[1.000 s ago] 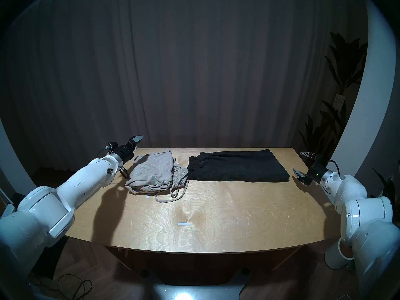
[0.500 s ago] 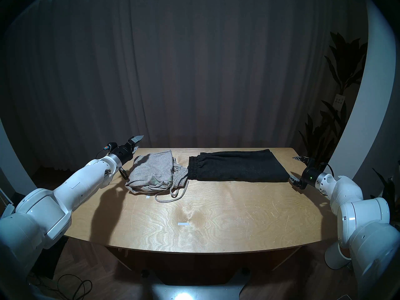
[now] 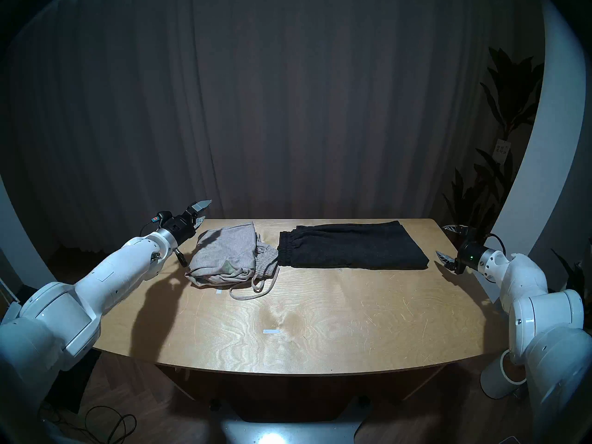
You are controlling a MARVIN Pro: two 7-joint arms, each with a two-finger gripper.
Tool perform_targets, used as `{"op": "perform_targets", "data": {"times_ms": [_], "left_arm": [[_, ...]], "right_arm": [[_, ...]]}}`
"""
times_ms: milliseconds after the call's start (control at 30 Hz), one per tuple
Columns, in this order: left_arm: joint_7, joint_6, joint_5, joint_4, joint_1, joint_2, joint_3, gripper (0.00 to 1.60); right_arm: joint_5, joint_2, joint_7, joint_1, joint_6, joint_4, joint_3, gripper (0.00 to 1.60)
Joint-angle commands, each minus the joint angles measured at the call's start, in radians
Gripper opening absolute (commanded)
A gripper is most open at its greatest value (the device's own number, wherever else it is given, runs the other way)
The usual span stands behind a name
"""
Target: Fold pants twice and stack them
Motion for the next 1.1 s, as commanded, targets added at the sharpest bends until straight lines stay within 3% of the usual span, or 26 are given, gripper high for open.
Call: {"op": "perform_targets", "data": {"times_ms": [0,700,1067], "left_arm": [[-0.036,0.009,-0.005,-0.035,-0.007,0.021,-0.009,1.6],[-0.079,0.053,-0.021,-0.085,0.028,0.06,-0.01,1.6],[-0.099,0.075,-0.028,-0.111,0.045,0.081,-0.01,1.6]], "right_arm": [[0.007,0.019,0.016,0.005,0.0,-0.019,0.008,1.6],[0.054,-0.016,0.017,-0.025,0.0,0.045,0.062,1.6],[0.091,-0.004,0.044,-0.016,0.0,0.056,0.113,1.6]]}}
